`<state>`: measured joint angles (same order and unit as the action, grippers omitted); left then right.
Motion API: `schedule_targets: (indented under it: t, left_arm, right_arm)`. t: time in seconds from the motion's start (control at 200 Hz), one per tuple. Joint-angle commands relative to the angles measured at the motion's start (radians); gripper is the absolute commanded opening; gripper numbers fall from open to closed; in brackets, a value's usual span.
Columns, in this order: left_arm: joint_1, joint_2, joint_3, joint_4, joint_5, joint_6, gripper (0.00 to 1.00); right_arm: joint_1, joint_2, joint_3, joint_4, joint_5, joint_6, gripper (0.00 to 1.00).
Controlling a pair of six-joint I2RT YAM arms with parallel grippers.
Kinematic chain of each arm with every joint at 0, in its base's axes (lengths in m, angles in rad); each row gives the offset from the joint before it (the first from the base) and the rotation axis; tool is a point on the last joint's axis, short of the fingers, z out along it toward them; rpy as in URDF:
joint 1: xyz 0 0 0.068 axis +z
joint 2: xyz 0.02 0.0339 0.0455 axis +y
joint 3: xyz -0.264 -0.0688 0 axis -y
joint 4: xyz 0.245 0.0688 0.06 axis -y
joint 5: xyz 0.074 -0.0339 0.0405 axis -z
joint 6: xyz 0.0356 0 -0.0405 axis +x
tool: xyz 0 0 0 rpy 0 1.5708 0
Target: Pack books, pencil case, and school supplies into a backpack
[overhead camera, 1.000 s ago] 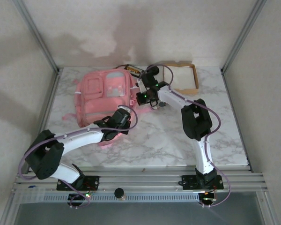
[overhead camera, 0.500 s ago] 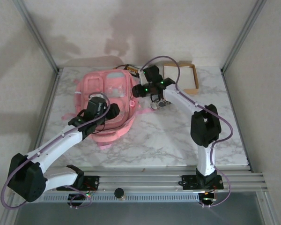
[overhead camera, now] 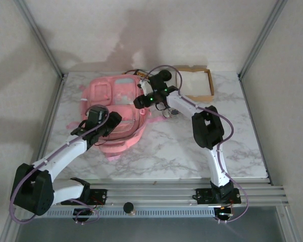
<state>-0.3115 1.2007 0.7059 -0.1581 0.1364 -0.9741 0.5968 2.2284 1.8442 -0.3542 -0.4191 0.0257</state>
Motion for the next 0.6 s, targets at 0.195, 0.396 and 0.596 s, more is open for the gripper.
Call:
schedule_targets:
  t: [0.195,0.396,0.596]
  left_arm:
    - [0.007,-0.012,-0.001,0.006,0.016,-0.029,0.74]
    - [0.022,-0.002,0.017,-0.037,-0.005,0.017,0.78]
    - [0.05,-0.007,0.027,-0.053,-0.032,0.055,0.82]
  right_arm:
    - [-0.06,-0.076,-0.141,0.185,-0.135,-0.463,0.56]
    - [-0.087,-0.086,-0.194,0.196,-0.185,-0.736,0.55]
    - [-0.095,-0.079,-0.208,0.268,-0.144,-0.889,0.53]
